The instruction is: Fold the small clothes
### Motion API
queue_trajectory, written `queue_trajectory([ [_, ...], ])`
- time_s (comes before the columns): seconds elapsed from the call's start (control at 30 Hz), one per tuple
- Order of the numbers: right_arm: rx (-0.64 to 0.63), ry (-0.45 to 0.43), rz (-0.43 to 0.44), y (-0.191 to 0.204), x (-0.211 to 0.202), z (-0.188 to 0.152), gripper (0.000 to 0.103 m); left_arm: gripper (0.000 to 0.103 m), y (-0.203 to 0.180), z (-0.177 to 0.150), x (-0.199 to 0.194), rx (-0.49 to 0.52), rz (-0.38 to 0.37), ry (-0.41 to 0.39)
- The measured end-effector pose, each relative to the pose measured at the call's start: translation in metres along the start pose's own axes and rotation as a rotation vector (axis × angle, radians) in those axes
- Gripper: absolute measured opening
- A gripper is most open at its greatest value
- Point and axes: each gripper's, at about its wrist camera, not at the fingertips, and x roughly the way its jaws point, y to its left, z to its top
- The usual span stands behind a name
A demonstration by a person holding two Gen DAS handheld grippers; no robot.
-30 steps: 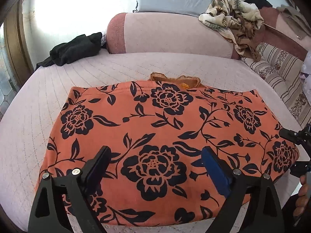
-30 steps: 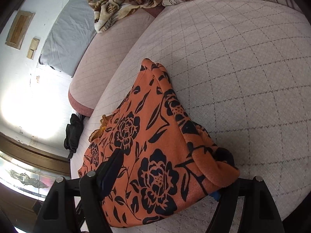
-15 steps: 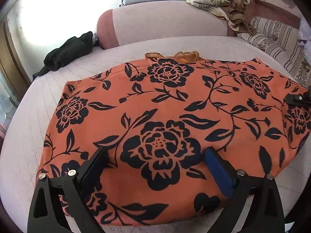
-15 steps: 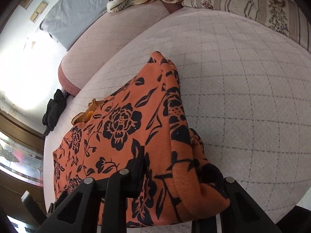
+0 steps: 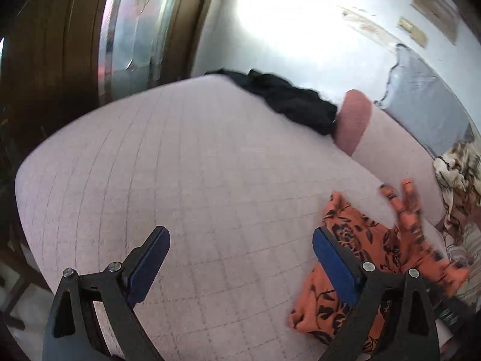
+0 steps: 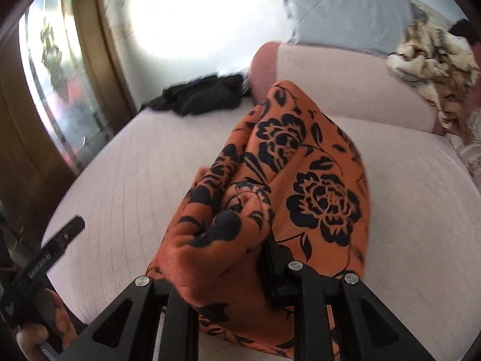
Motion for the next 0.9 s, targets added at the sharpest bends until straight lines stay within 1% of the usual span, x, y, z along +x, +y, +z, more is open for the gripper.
queue_trajectory([
  [0.03,-0.037,0.079,0.003,0.016,0.03,-0.01,0.021,0.094,0.005,-0.002,0.007,-0.028,-0.018,0.02],
  [0.07,-0.059,0.163,0.007,0.026,0.057,-0.022,0.022,0.094,0.008,-0.002,0.009,-0.031,-0.03,0.027],
  [0.1,-0.066,0.182,-0.009,0.03,0.069,-0.031,0.022,0.094,0.008,-0.002,0.009,-0.014,-0.027,0.024],
  [0.13,-0.083,0.144,-0.034,0.034,0.064,-0.03,0.022,0.094,0.007,-0.003,0.005,0.005,-0.024,0.015],
  [0.23,-0.024,0.114,0.007,0.023,0.042,-0.011,0.021,0.094,0.007,-0.003,0.0,0.016,-0.048,0.009],
  [0.37,0.015,-0.007,0.011,0.02,0.003,0.028,0.021,0.094,0.008,-0.003,-0.008,-0.003,-0.069,0.009],
  [0.43,-0.014,-0.02,0.021,0.031,0.0,0.031,0.021,0.094,0.013,-0.001,-0.011,-0.012,-0.069,0.005],
  [0.5,-0.058,0.023,0.034,0.046,0.015,0.016,0.021,0.094,0.018,-0.001,-0.012,-0.026,-0.067,0.009],
  [0.53,-0.096,0.077,0.027,0.056,0.034,0.002,0.023,0.094,0.019,-0.002,-0.011,-0.031,-0.065,0.014],
  [0.57,-0.127,0.154,0.009,0.068,0.058,-0.015,0.027,0.094,0.021,-0.002,-0.01,-0.034,-0.062,0.02],
  [0.6,-0.148,0.181,-0.005,0.072,0.071,-0.028,0.032,0.094,0.022,-0.002,-0.01,-0.036,-0.059,0.022],
  [0.63,-0.18,0.112,-0.016,0.076,0.065,-0.034,0.036,0.094,0.023,-0.002,-0.01,-0.036,-0.055,0.02],
  [0.67,-0.184,0.081,0.009,0.079,0.058,-0.035,0.064,0.094,0.025,-0.002,-0.011,-0.038,-0.051,0.015],
  [0.7,-0.157,0.089,0.085,0.078,0.055,-0.035,0.089,0.094,0.026,-0.001,-0.011,-0.041,-0.05,0.01],
  [0.73,-0.138,0.1,0.138,0.078,0.052,-0.033,0.09,0.094,0.026,-0.001,-0.011,-0.044,-0.053,0.009],
  [0.8,-0.142,0.078,0.163,0.078,0.044,-0.032,0.09,0.094,0.024,-0.002,-0.011,-0.043,-0.061,0.011],
  [0.9,-0.052,0.046,0.217,0.06,0.028,-0.032,0.09,0.094,0.015,-0.004,-0.014,-0.003,-0.085,0.004],
])
